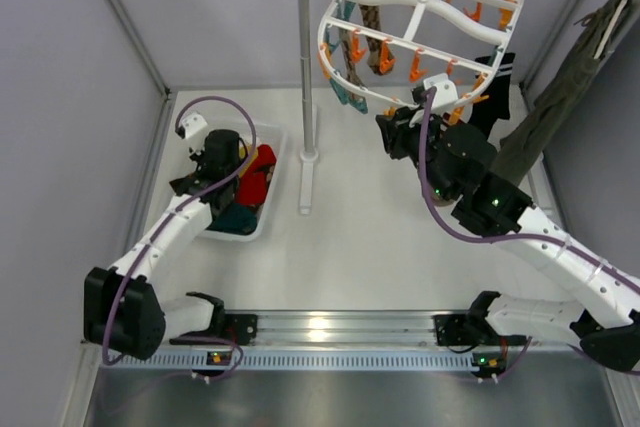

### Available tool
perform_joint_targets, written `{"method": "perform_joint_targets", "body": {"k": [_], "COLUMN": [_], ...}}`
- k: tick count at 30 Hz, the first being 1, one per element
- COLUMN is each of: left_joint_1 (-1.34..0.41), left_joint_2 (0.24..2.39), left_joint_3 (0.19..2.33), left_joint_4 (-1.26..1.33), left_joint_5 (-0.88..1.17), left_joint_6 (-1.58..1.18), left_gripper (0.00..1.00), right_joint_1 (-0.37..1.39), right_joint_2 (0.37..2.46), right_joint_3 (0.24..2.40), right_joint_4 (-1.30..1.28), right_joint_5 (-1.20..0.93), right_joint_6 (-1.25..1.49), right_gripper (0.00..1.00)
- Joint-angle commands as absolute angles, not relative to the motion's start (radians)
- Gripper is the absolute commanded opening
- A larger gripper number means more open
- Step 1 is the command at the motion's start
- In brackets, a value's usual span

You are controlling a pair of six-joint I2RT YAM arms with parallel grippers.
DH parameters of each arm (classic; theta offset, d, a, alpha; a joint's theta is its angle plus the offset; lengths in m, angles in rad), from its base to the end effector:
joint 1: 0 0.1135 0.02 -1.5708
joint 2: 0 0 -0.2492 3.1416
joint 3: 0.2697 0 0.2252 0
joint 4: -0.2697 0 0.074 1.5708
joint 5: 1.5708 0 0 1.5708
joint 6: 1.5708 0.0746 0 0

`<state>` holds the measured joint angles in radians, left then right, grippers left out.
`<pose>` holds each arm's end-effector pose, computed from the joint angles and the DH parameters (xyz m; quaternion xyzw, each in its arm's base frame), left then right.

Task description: Remove the socks clipped to the hanger

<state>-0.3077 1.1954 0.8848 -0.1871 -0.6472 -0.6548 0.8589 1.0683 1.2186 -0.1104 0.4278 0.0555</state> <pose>0.2719 -0.0392 0.2724 -0.3008 0.7746 0.0179 0.5561 0.1850 0.1671 0.4294 -0.1238 0.6830 0.1791 0.6972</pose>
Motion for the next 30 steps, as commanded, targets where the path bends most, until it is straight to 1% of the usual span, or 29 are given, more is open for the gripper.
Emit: {"method": "perform_joint_targets", "body": {"k": [1,2,3,5,6,8,9,10,14,15,18,21,22,23,24,26,27,28,29,30], "left_joint_1": [-0.284,-0.284,-0.284,-0.282,-0.284,-0.282,-0.284,-0.284,-0.291,-0.296,-0.317,-0.353,-0.362,-0.388,-0.408,-0.471,-0.573,-0.637,-0.758,-0.809], "left_joint_2": [1.248,1.253,1.255,1.249,1.244,1.232,1.226,1.220,1.135,1.088,1.011,0.985,0.977,0.973,0.971,0.983,0.992,1.003,1.026,1.034], "left_joint_3": [0.919,0.922,0.922,0.917,0.916,0.920,0.922,0.925,0.907,0.901,0.891,0.905,0.914,0.917,0.919,0.936,0.945,0.960,0.971,0.979], "left_joint_4": [-0.219,-0.219,-0.219,-0.219,-0.219,-0.219,-0.219,-0.219,-0.219,-0.221,-0.241,-0.274,-0.278,-0.278,-0.276,-0.276,-0.272,-0.267,-0.267,-0.258], "left_joint_5": [-0.512,-0.502,-0.483,-0.469,-0.453,-0.433,-0.407,-0.390,-0.321,-0.315,-0.308,-0.325,-0.321,-0.308,-0.302,-0.320,-0.378,-0.415,-0.455,-0.497], "left_joint_6": [-0.684,-0.680,-0.684,-0.686,-0.683,-0.675,-0.666,-0.661,-0.650,-0.644,-0.624,-0.600,-0.592,-0.588,-0.584,-0.566,-0.545,-0.534,-0.523,-0.500], "left_gripper": [0.40,0.61,0.74,0.93,0.98,0.98,0.98,0.98,0.98,0.99,0.99,0.99,0.99,0.99,0.98,0.99,0.98,0.99,0.99,0.99], "right_joint_1": [0.850,0.851,0.850,0.850,0.850,0.850,0.851,0.850,0.851,0.848,0.850,0.851,0.851,0.853,0.851,0.853,0.853,0.853,0.853,0.853], "right_joint_2": [1.080,1.080,1.078,1.075,1.072,1.068,1.063,1.060,1.054,1.052,1.052,1.035,1.029,1.014,1.006,0.993,0.974,0.963,0.942,0.930], "right_joint_3": [1.232,1.232,1.230,1.229,1.227,1.226,1.224,1.220,1.223,1.224,1.235,1.233,1.232,1.226,1.223,1.221,1.221,1.224,1.230,1.233], "right_joint_4": [-0.052,-0.052,-0.049,-0.049,-0.049,-0.049,-0.045,-0.040,-0.038,-0.040,-0.060,-0.075,-0.080,-0.093,-0.098,-0.130,-0.170,-0.201,-0.233,-0.306], "right_joint_5": [0.341,0.338,0.333,0.330,0.330,0.348,0.371,0.379,0.364,0.354,0.351,0.351,0.347,0.338,0.328,0.301,0.279,0.269,0.264,0.258], "right_joint_6": [0.081,0.087,0.092,0.097,0.101,0.109,0.110,0.117,0.139,0.146,0.175,0.207,0.218,0.236,0.241,0.259,0.261,0.262,0.259,0.256], "right_gripper": [0.17,0.18,0.18,0.18,0.18,0.18,0.22,0.29,0.39,0.48,0.66,0.75,0.80,0.83,0.89,0.91,0.96,1.00,0.99,0.99]}}
